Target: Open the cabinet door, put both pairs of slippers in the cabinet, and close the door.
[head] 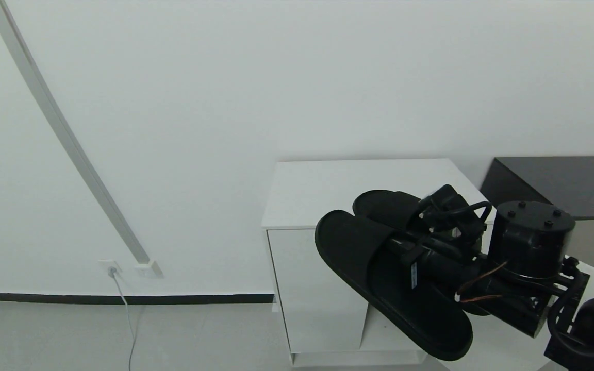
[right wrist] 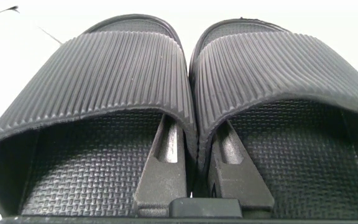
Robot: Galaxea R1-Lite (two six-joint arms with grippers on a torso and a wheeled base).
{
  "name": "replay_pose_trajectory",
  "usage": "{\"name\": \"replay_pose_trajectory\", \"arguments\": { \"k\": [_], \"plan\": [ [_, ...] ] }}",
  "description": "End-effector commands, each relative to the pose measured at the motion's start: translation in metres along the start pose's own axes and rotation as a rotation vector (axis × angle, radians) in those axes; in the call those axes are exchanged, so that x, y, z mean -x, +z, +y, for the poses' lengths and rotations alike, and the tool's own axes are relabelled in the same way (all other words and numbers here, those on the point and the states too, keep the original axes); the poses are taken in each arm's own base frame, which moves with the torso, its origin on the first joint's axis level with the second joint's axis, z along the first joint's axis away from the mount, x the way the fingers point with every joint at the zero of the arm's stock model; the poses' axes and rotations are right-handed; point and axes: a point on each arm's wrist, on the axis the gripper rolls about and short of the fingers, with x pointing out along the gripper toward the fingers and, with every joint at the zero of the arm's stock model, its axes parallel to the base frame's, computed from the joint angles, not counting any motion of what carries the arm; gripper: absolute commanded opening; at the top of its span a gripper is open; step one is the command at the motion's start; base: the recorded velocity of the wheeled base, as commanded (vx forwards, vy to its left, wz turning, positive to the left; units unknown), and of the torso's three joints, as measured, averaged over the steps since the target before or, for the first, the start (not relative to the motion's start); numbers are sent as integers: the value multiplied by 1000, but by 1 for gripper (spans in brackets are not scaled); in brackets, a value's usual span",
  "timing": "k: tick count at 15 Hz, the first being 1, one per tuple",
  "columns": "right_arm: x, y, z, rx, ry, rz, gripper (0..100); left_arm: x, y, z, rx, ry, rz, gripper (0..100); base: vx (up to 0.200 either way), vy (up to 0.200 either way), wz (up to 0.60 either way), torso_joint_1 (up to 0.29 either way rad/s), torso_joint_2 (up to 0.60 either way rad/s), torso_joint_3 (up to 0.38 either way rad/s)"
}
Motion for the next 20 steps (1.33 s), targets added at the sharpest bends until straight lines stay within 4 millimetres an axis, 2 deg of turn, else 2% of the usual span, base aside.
{"name": "replay_pose_trajectory", "arguments": {
  "k": [1,12,20],
  "plan": [
    [-1,-1,1,1,5,2,0,0,0,0,0,0,-1,0,0,-200,0,2,2,-2],
    [3,-4,1,3,3,14,0,0,0,0,3,0,-1,0,0,-200,0,2,3,2],
    [2,-6,2,6,-40,27,0,0,0,0,5,0,-1,0,0,0,0,0,0,0]
  ]
}}
